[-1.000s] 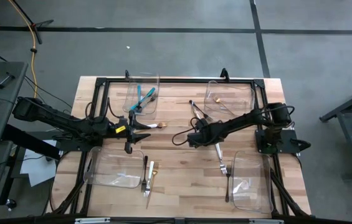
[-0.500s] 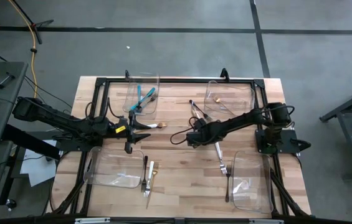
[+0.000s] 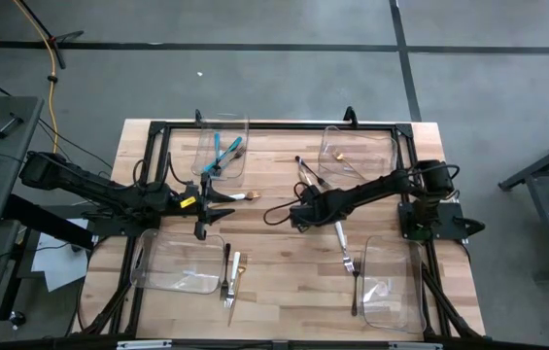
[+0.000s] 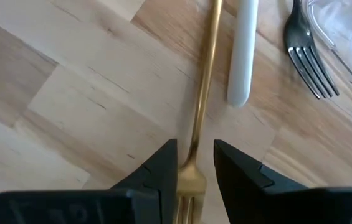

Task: Sort silverware by color (type)
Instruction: Put the gold fork into the top right transparent bin

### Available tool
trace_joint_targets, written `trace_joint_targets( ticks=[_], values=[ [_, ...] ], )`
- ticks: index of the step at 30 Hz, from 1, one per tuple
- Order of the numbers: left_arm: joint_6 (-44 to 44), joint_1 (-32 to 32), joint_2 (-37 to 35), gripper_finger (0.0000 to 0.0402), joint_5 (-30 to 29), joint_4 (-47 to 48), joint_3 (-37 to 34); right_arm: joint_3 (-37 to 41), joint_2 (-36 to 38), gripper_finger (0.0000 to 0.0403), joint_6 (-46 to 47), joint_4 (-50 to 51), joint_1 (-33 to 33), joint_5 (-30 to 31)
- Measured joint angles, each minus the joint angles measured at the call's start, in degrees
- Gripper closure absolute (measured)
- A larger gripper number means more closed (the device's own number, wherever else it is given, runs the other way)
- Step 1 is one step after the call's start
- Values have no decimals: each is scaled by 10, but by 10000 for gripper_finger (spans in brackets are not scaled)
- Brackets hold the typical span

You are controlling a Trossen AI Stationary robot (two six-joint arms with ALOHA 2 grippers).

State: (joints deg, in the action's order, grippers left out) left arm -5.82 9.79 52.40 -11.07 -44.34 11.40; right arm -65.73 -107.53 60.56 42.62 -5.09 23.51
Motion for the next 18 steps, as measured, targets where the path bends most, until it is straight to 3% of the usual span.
trace_joint_targets(
  ticks=[18],
  values=[
    [0,0,0,268,0,2,0,-2,-35,318,-15,-10,22,-36]
  ],
)
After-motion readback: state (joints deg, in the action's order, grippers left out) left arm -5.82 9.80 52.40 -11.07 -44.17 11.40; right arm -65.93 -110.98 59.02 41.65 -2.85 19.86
